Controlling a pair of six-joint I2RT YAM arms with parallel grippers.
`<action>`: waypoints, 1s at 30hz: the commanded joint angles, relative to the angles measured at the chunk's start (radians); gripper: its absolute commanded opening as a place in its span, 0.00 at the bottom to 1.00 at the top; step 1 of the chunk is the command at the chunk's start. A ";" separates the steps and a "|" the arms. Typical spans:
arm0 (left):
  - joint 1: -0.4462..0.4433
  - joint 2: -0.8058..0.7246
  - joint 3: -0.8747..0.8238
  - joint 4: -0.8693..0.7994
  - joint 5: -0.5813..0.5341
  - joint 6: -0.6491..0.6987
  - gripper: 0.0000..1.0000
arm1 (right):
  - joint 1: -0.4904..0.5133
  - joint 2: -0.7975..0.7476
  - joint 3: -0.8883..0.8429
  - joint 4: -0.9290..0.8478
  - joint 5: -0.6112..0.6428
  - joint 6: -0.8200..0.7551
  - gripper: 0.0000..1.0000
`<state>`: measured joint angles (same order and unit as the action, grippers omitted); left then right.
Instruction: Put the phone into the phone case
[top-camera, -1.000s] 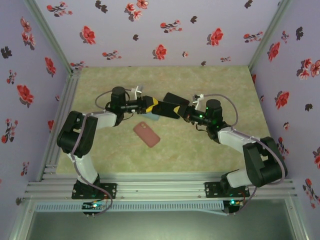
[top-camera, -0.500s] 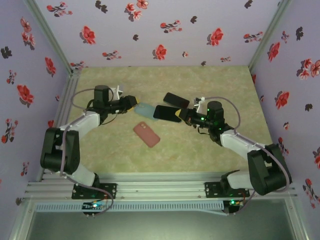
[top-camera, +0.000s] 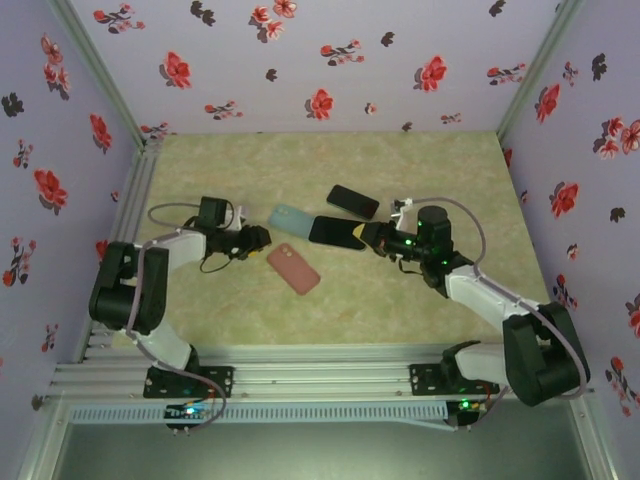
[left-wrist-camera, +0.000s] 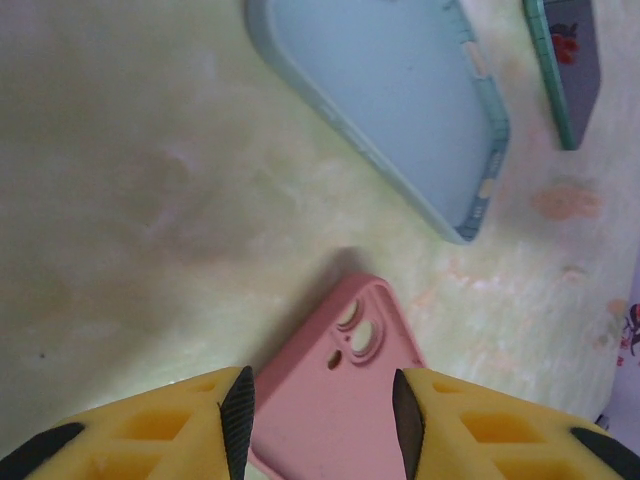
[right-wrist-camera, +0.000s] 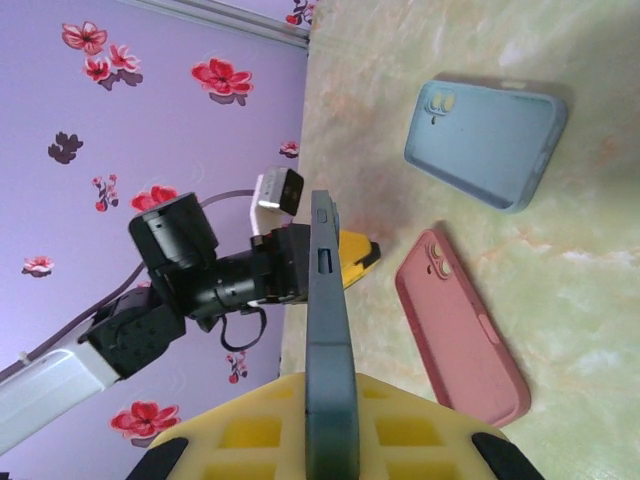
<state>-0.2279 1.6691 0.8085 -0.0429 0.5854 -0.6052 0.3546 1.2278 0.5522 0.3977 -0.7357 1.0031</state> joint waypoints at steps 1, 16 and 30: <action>-0.019 0.031 0.010 0.051 -0.016 0.028 0.45 | 0.006 -0.050 -0.004 0.007 0.004 -0.016 0.00; -0.093 0.028 -0.040 0.054 -0.068 0.026 0.46 | 0.007 -0.114 -0.033 -0.044 0.026 -0.026 0.00; -0.160 -0.155 -0.160 0.036 -0.080 -0.031 0.47 | 0.076 -0.141 -0.066 -0.152 0.116 -0.075 0.00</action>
<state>-0.3824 1.5677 0.6666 0.0196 0.5220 -0.6182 0.4019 1.0939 0.4820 0.2451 -0.6506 0.9726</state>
